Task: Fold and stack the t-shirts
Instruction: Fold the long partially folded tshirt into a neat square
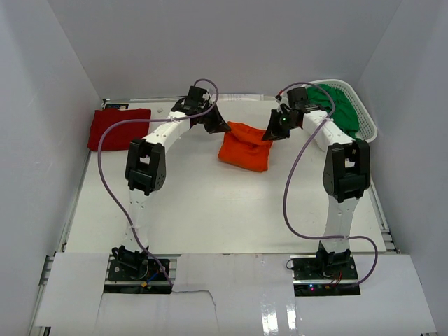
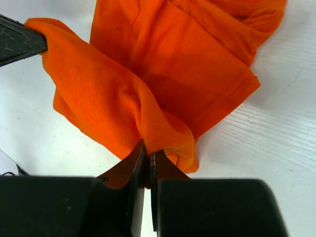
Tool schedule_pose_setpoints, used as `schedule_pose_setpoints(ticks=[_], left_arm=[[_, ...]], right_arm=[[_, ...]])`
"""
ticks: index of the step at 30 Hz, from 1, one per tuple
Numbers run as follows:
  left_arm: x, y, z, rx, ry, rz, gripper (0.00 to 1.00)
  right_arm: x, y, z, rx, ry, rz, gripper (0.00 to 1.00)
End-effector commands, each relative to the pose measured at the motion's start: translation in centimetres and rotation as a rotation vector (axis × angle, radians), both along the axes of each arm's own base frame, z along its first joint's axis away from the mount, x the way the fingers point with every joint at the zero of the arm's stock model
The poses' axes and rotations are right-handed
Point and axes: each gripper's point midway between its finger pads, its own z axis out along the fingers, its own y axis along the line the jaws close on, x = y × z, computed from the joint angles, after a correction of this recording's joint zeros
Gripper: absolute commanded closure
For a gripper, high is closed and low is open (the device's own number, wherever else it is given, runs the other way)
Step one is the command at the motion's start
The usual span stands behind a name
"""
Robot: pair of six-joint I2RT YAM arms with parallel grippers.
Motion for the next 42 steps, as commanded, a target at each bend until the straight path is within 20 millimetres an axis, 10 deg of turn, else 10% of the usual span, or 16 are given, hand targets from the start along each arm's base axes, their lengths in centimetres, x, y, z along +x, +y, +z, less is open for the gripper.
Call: schedule_pose_setpoints(ticks=[1, 16, 20, 21, 22, 23, 27, 29, 30, 38, 42], left_arm=[[2.4, -1.2, 6.2, -0.093, -0.162, -0.005, 1.0], [9.8, -3.2, 7.7, -0.208, -0.554, 0.02, 1.0], [13.4, -2.6, 7.0, -0.165, -0.683, 0.099, 0.51], [14.0, -2.3, 7.0, -0.168, -0.696, 0.113, 0.14], [14.4, -2.1, 7.2, -0.172, -0.706, 0.125, 0.02], [14.7, -1.8, 7.7, -0.175, -0.72, 0.133, 0.02], [13.3, 0.0, 10.6, -0.083, -0.812, 0.165, 0.02], [12.0, 0.9, 11.9, -0.048, -0.843, 0.184, 0.02], [10.9, 1.7, 15.5, -0.056, -0.907, 0.2, 0.02], [4.8, 2.1, 12.7, 0.005, -0.849, 0.108, 0.02], [4.7, 0.5, 9.0, -0.021, -0.785, 0.016, 0.02]], right_arm=[[3.1, -0.4, 3.2, 0.04, -0.119, -0.022, 0.92], [12.7, -3.2, 2.1, 0.115, -0.319, -0.133, 0.86], [16.6, -3.9, 3.1, 0.169, -0.524, -0.227, 0.4], [17.7, -4.0, 6.5, 0.219, -0.668, -0.255, 0.3], [17.2, -4.7, 4.8, 0.205, -0.674, -0.303, 0.09], [17.2, -4.6, 6.2, 0.221, -0.726, -0.298, 0.1], [14.9, -5.1, 10.8, 0.204, -0.865, -0.266, 0.1], [13.1, -5.4, 9.8, 0.171, -0.86, -0.248, 0.1], [12.3, -5.5, 11.3, 0.171, -0.885, -0.243, 0.1], [10.2, -4.7, 7.4, 0.113, -0.743, -0.166, 0.0], [11.4, -3.2, 6.7, 0.148, -0.695, -0.123, 0.33]])
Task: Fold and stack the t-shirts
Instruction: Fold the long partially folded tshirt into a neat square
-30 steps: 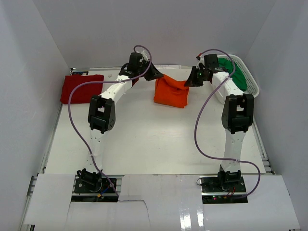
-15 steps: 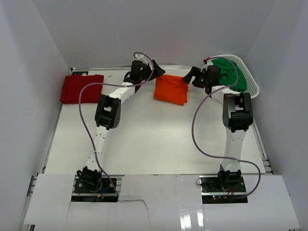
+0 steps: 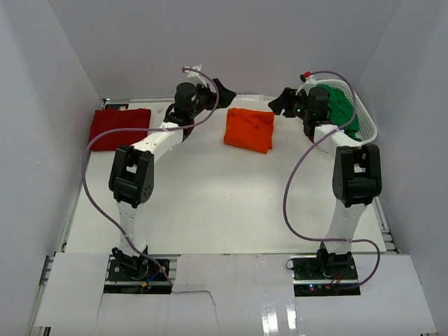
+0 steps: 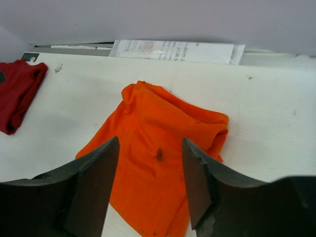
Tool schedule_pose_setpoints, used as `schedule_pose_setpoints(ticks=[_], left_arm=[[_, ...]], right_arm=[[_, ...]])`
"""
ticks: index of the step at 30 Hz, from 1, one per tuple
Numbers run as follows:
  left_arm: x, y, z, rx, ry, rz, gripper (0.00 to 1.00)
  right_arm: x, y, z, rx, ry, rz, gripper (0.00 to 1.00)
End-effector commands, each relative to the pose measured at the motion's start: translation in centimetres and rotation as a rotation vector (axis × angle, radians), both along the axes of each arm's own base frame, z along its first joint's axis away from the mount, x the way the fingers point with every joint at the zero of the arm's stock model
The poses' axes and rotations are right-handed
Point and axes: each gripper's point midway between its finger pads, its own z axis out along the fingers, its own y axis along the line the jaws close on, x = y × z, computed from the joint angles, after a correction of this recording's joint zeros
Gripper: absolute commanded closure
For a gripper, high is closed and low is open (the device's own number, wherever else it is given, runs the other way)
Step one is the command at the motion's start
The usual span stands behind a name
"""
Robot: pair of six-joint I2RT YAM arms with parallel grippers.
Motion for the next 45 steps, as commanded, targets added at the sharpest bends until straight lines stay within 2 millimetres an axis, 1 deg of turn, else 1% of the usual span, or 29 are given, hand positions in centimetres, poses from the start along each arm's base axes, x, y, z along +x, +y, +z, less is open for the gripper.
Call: schedule_pose_setpoints(ticks=[1, 2, 3, 4, 6, 7, 9, 15, 16, 21, 23, 24, 26, 27, 29, 30, 31, 32, 33, 34, 36, 37, 38, 39, 40, 41, 43, 44, 45], left_arm=[[-0.5, -1.8, -6.1, 0.041, 0.101, -0.107, 0.04], [-0.5, -2.8, -5.8, 0.028, 0.093, -0.162, 0.13], [-0.3, -3.1, -6.3, 0.025, 0.098, -0.177, 0.18], [-0.1, -3.7, -6.9, 0.026, 0.107, -0.19, 0.22], [1.1, -4.6, -8.5, 0.042, 0.139, -0.203, 0.35], [1.4, -5.2, -9.0, 0.051, 0.148, -0.21, 0.36], [2.5, -6.1, -10.7, 0.087, 0.173, -0.219, 0.36], [2.2, -8.7, -14.9, 0.174, 0.208, -0.253, 0.32], [2.1, -8.8, -15.5, 0.181, 0.214, -0.256, 0.32], [1.0, -8.4, -19.0, 0.264, 0.303, -0.223, 0.33], [0.8, -7.5, -19.6, 0.336, 0.318, -0.155, 0.35], [-0.1, -7.9, -19.9, 0.375, 0.315, -0.133, 0.35], [-0.8, -6.3, -20.2, 0.478, 0.317, -0.029, 0.35], [-1.9, -6.8, -20.4, 0.507, 0.326, -0.025, 0.35], [-3.2, -5.5, -21.1, 0.569, 0.361, 0.042, 0.35], [-4.3, -5.8, -21.2, 0.579, 0.372, 0.037, 0.35], [-5.2, -5.6, -21.4, 0.587, 0.386, 0.041, 0.35], [-6.8, -4.8, -21.7, 0.595, 0.416, 0.058, 0.35], [-8.3, -5.2, -21.7, 0.602, 0.422, 0.046, 0.35], [-9.4, -5.1, -21.7, 0.614, 0.427, 0.046, 0.35], [-12.6, -4.3, -21.6, 0.654, 0.437, 0.062, 0.35], [-13.8, -4.0, -21.6, 0.666, 0.447, 0.066, 0.35], [-16.2, -3.3, -21.6, 0.674, 0.472, 0.073, 0.35], [-17.3, -2.8, -21.5, 0.673, 0.49, 0.076, 0.35], [-18.5, -2.4, -21.5, 0.667, 0.508, 0.071, 0.34], [-19.9, -2.1, -21.5, 0.666, 0.525, 0.064, 0.34], [-22.8, -0.4, -21.6, 0.656, 0.576, 0.065, 0.34], [-23.9, -0.1, -21.5, 0.656, 0.585, 0.059, 0.34], [-25.3, 0.9, -21.2, 0.643, 0.599, 0.065, 0.34]], right_arm=[[0.9, 2.0, -1.8, -0.004, 0.062, 0.066, 0.44], [0.9, 2.3, -4.0, -0.025, 0.127, 0.079, 0.54], [1.2, 2.7, -4.3, -0.038, 0.141, 0.082, 0.66], [2.0, 3.2, -3.3, -0.047, 0.123, 0.09, 0.66], [2.1, 4.3, -5.0, -0.079, 0.164, 0.11, 0.66], [2.3, 5.1, -4.6, -0.084, 0.153, 0.122, 0.66], [2.3, 5.6, -6.3, -0.112, 0.2, 0.12, 0.64], [2.1, 7.4, -9.4, -0.175, 0.279, 0.141, 0.65], [1.5, 7.6, -10.7, -0.192, 0.317, 0.148, 0.66], [0.5, 7.0, -13.9, -0.298, 0.417, 0.097, 0.68], [-0.5, 6.7, -15.2, -0.367, 0.454, 0.074, 0.69], [-1.3, 6.7, -16.0, -0.395, 0.478, 0.068, 0.69], [-2.3, 6.1, -16.4, -0.438, 0.503, 0.037, 0.69], [-3.8, 6.1, -17.0, -0.454, 0.528, 0.043, 0.69], [-5.3, 6.2, -17.5, -0.464, 0.548, 0.052, 0.68], [-6.2, 6.2, -17.9, -0.469, 0.564, 0.052, 0.68], [-8.0, 6.5, -18.4, -0.485, 0.587, 0.07, 0.68], [-8.9, 6.3, -18.8, -0.499, 0.6, 0.069, 0.68], [-10.1, 6.9, -19.0, -0.501, 0.615, 0.078, 0.68], [-12.1, 6.5, -19.3, -0.511, 0.64, 0.087, 0.68], [-14.2, 6.3, -19.7, -0.519, 0.663, 0.084, 0.68], [-16.7, 6.4, -19.9, -0.517, 0.69, 0.093, 0.67], [-18.0, 6.5, -19.9, -0.515, 0.7, 0.097, 0.67], [-19.2, 7.4, -18.8, -0.504, 0.68, 0.112, 0.67], [-20.6, 7.5, -18.9, -0.494, 0.7, 0.109, 0.66], [-23.2, 7.0, -20.1, -0.512, 0.746, 0.114, 0.66], [-26.1, 8.0, -19.4, -0.493, 0.755, 0.127, 0.66], [-28.6, 7.4, -20.6, -0.511, 0.798, 0.131, 0.66], [-30.3, 8.3, -19.9, -0.503, 0.788, 0.16, 0.66]])
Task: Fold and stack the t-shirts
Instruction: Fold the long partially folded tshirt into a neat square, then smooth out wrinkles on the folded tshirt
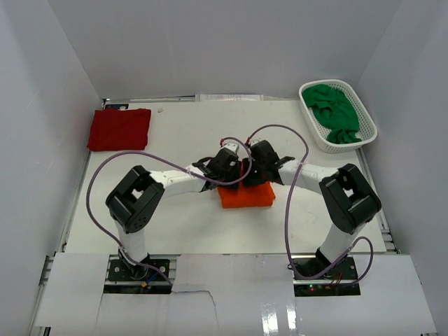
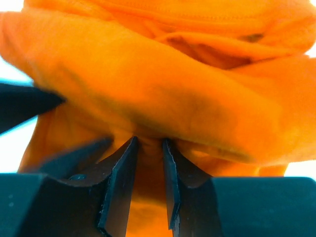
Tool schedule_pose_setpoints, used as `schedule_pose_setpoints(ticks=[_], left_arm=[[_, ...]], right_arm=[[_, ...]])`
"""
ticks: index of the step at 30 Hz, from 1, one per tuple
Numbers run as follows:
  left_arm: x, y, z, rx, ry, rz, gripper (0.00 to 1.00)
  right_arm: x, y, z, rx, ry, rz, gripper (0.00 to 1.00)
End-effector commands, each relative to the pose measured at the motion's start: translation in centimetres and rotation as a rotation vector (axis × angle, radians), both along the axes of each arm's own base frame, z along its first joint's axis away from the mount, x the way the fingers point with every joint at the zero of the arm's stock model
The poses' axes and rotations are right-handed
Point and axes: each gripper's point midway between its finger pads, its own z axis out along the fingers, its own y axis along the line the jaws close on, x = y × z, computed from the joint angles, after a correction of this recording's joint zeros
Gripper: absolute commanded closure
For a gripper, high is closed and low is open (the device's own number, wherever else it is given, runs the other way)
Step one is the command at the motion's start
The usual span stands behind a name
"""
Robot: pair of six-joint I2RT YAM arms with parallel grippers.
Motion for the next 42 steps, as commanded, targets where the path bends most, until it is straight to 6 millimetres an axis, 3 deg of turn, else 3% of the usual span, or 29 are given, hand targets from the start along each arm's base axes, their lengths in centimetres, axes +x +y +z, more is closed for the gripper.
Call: schedule_pose_setpoints(ticks=[1, 2, 6, 9, 12, 15, 16, 19, 23, 27, 28, 32, 33, 36, 38, 39, 41, 42], left_arm=[[-3.7, 4.0, 0.3, 0.027, 0.078, 0.089, 0.34], [-4.6, 4.1, 0.5, 0.02, 0.081, 0.082, 0.34], [-7.5, 5.3, 2.0, -0.01, 0.099, 0.084, 0.34], [-9.1, 5.6, 2.9, -0.029, 0.105, 0.082, 0.34], [-10.2, 5.8, 3.1, -0.04, 0.118, 0.085, 0.34], [-10.9, 6.0, 3.6, -0.05, 0.113, 0.094, 0.34], [-10.9, 6.2, 3.8, -0.055, 0.109, 0.1, 0.34], [-10.9, 6.2, 5.6, -0.1, 0.074, 0.104, 0.32], [-10.6, 6.1, 8.2, -0.144, 0.007, 0.074, 0.3], [-10.1, 5.6, 11.6, -0.212, -0.138, -0.039, 0.28], [-10.2, 5.4, 12.1, -0.228, -0.161, -0.069, 0.27], [-10.7, 5.1, 13.1, -0.33, -0.199, -0.193, 0.24], [-11.8, 4.4, 13.4, -0.392, -0.203, -0.286, 0.23], [-11.2, 5.2, 13.5, -0.416, -0.226, -0.283, 0.21], [-11.1, 5.5, 12.5, -0.419, -0.203, -0.279, 0.2], [-10.5, 5.4, 13.0, -0.446, -0.234, -0.281, 0.2], [-11.3, 5.3, 10.6, -0.464, -0.2, -0.305, 0.16], [-11.0, 4.9, 10.9, -0.489, -0.231, -0.318, 0.13]], right_arm=[[-8.3, -1.5, -3.2, -0.071, 0.202, -0.038, 0.66], [-10.4, -2.0, -4.1, -0.087, 0.233, -0.037, 0.66], [-15.3, -1.0, -3.4, -0.049, 0.262, -0.014, 0.66], [-17.1, -0.4, -2.5, -0.022, 0.257, -0.003, 0.66], [-16.8, -0.5, -1.4, -0.015, 0.209, -0.025, 0.64], [-16.2, -0.1, 0.5, 0.031, 0.148, -0.034, 0.49], [-15.8, -0.1, 1.0, 0.042, 0.113, -0.042, 0.38], [-14.5, 0.1, 3.9, 0.116, -0.006, -0.047, 0.27], [-13.2, 0.7, 8.4, 0.182, -0.14, 0.004, 0.25], [-13.3, 1.2, 12.1, 0.228, -0.224, 0.107, 0.23], [-13.7, 0.6, 11.7, 0.191, -0.212, 0.125, 0.17], [-13.2, -2.0, 10.9, 0.038, -0.224, 0.175, 0.16], [-13.1, -2.7, 10.5, 0.015, -0.227, 0.177, 0.15], [-12.4, -4.8, 9.8, -0.026, -0.235, 0.169, 0.14], [-11.8, -6.1, 9.4, -0.036, -0.225, 0.148, 0.12], [-11.9, -6.5, 8.8, -0.048, -0.216, 0.172, 0.11], [-11.4, -7.5, 8.3, -0.067, -0.216, 0.156, 0.1], [-11.4, -7.8, 7.9, -0.082, -0.22, 0.178, 0.1]])
